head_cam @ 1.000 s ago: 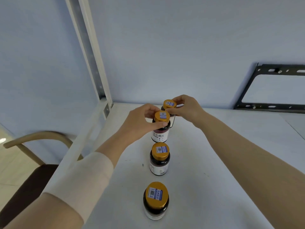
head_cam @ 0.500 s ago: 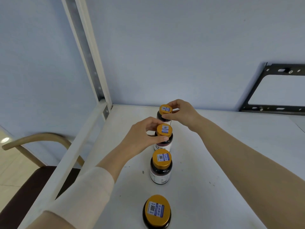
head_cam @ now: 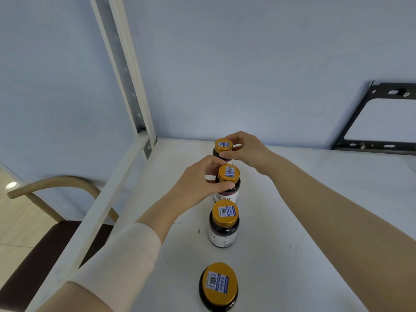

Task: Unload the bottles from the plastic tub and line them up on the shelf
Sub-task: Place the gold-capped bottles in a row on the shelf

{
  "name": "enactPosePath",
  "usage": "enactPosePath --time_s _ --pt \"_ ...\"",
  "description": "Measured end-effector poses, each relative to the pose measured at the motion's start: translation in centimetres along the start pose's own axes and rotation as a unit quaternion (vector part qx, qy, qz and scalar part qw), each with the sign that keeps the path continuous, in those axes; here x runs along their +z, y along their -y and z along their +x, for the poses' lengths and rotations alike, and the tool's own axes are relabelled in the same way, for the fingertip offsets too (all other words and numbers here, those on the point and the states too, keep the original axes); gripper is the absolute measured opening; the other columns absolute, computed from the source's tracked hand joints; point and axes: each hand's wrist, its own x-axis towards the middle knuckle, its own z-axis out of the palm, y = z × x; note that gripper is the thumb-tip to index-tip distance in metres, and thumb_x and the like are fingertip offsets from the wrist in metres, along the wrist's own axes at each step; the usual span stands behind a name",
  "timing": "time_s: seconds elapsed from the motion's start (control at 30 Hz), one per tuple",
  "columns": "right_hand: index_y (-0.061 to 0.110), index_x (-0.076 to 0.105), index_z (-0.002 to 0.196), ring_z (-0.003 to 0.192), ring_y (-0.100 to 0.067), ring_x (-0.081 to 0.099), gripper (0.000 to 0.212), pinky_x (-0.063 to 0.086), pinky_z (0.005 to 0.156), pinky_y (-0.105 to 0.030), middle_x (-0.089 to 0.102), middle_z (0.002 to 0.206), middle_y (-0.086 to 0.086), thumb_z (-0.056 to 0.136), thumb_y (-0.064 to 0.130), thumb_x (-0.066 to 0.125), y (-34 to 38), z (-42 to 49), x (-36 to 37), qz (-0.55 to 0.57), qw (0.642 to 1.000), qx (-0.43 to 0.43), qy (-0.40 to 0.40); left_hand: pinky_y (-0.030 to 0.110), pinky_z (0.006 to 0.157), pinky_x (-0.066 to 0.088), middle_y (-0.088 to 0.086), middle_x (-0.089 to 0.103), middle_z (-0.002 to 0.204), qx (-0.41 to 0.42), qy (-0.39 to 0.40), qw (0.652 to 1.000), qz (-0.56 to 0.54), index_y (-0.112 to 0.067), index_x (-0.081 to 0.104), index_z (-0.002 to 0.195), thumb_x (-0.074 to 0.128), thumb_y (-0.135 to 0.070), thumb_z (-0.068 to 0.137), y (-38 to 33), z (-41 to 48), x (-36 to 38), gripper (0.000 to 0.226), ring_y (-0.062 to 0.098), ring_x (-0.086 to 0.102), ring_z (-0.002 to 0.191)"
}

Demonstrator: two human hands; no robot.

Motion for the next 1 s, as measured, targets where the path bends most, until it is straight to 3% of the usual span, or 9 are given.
enactPosePath --time_s 0.33,0.5,0.6,0.7,0.77,0.87,1.0 --pt "0.010 0.052 0.116 0.100 -0.015 0.053 0.046 0.047 0.094 -0.033 0.055 0.107 0.000 0.075 0.014 0.073 0.1 -0.1 0.6 -0.019 0.999 -0.004 -0.037 0.007 0.075 0.041 -0.016 0.058 0.099 -0.011 -0.006 1.000 0.020 -0.030 0.048 0.105 0.073 -0.023 0.075 -0.2 0.0 0.0 0.039 0.002 0.054 0.095" --pt "0.012 0.049 0.123 0.106 -0.018 0.055 0.054 0.045 0.092 -0.030 0.055 0.118 -0.001 0.076 0.022 0.074 0.6 -0.5 0.0 -0.021 0.999 0.008 -0.025 0.021 0.087 0.045 -0.009 0.059 0.115 -0.023 0.011 1.000 0.010 -0.028 0.044 0.119 0.073 -0.026 0.076 -0.7 -0.3 -0.5 0.052 0.006 0.055 0.103" --pt "0.010 0.045 0.130 0.111 -0.017 0.052 0.059 0.044 0.099 -0.033 0.055 0.129 -0.002 0.080 0.031 0.068 1.3 -1.7 -1.3 -0.007 0.998 0.010 -0.061 0.015 0.081 0.045 -0.012 0.061 0.113 -0.011 -0.038 0.999 0.013 -0.027 0.047 0.120 0.069 -0.031 0.079 -1.6 -1.0 -2.0 0.047 0.004 0.059 0.102" --pt "0.010 0.043 0.132 0.120 -0.019 0.049 0.055 0.040 0.094 -0.028 0.053 0.133 -0.003 0.086 0.034 0.060 2.0 -3.6 -3.1 -0.048 0.991 0.003 -0.127 0.010 0.077 0.042 -0.010 0.062 0.111 0.019 -0.099 0.993 0.064 -0.021 0.051 0.118 0.060 -0.030 0.086 -3.4 -1.3 -3.2 0.034 0.001 0.057 0.097" --pt "0.010 0.042 0.134 0.123 -0.020 0.048 0.054 0.038 0.093 -0.027 0.051 0.135 -0.004 0.088 0.035 0.057 2.3 -5.2 -4.4 -0.095 0.981 -0.001 -0.169 0.017 0.087 0.042 -0.005 0.061 0.119 0.047 -0.107 0.984 0.132 -0.018 0.051 0.119 0.056 -0.031 0.089 -5.2 -1.0 -3.0 0.033 0.005 0.055 0.104" --pt "0.008 0.041 0.134 0.127 -0.023 0.046 0.053 0.037 0.101 -0.031 0.049 0.138 -0.007 0.090 0.034 0.055 2.1 -8.5 -6.6 -0.166 0.962 -0.004 -0.217 0.031 0.100 0.036 0.000 0.049 0.136 0.083 -0.078 0.958 0.262 -0.018 0.042 0.132 0.049 -0.036 0.092 -8.9 -0.7 -1.2 0.045 0.017 0.046 0.125" --pt "0.008 0.039 0.134 0.127 -0.027 0.045 0.052 0.036 0.102 -0.035 0.046 0.138 -0.012 0.091 0.034 0.053 0.7 -14.8 -10.6 -0.248 0.932 0.015 -0.263 0.036 0.108 0.030 0.004 0.037 0.147 0.138 -0.031 0.929 0.342 -0.016 0.030 0.141 0.041 -0.039 0.095 -14.0 -1.7 3.6 0.053 0.023 0.037 0.133"
